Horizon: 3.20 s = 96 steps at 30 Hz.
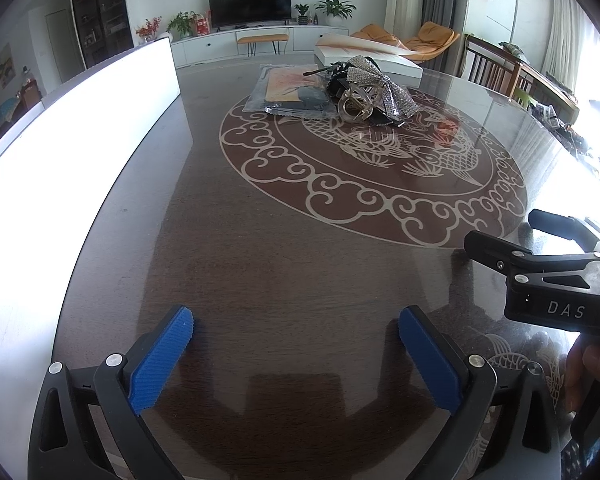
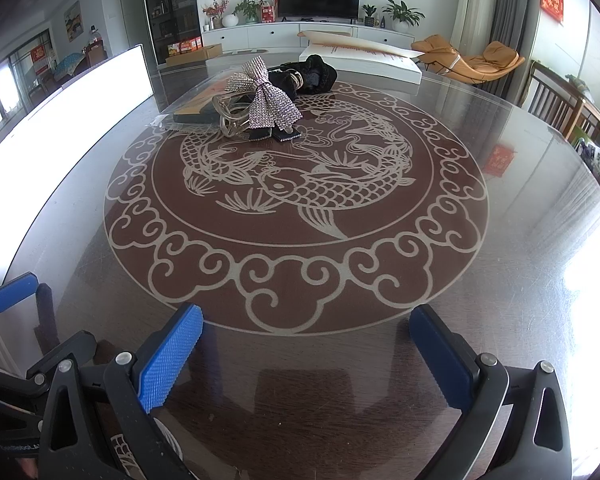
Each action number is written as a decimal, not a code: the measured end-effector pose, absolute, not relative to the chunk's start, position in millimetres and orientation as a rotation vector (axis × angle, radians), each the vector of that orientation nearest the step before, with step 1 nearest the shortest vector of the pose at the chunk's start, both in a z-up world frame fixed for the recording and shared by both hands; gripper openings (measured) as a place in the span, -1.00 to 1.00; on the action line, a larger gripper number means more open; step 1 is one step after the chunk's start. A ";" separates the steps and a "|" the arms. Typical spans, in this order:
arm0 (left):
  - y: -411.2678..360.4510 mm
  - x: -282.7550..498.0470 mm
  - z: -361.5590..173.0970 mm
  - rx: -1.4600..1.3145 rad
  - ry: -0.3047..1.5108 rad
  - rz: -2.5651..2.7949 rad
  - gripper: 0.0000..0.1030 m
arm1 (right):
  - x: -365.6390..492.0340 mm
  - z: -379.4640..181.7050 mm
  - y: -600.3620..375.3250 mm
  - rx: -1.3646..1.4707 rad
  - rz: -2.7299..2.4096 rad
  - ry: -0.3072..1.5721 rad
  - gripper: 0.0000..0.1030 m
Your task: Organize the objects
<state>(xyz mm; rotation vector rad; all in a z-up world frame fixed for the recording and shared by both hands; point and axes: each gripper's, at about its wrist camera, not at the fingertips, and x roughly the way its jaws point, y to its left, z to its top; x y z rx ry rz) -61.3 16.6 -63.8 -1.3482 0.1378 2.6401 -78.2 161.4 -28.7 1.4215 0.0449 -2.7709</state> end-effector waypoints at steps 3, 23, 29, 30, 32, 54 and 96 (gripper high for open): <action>7.9 -63.2 -64.2 -1.330 0.163 2.607 1.00 | -78.1 -28.6 161.6 1.421 -2.771 0.043 1.00; -7.9 -64.1 -62.7 -1.334 0.122 2.658 1.00 | -249.3 7.2 112.4 1.429 -2.516 0.364 1.00; -7.9 -64.3 -62.7 -1.334 0.123 2.658 1.00 | -258.3 2.1 114.9 1.440 -2.491 0.178 0.08; -8.0 -64.0 -62.5 -1.334 0.122 2.658 1.00 | -252.7 1.7 116.1 1.442 -2.496 0.171 0.07; -7.9 -63.9 -62.5 -1.334 0.123 2.658 1.00 | -237.3 1.7 122.2 1.461 -2.501 0.140 0.07; -7.9 -64.0 -62.4 -1.335 0.124 2.658 1.00 | -114.6 -26.7 168.3 1.500 -2.647 0.094 0.88; -8.0 -65.3 -62.8 -1.336 0.123 2.659 1.00 | -105.8 -30.0 171.8 1.410 -2.737 0.063 1.00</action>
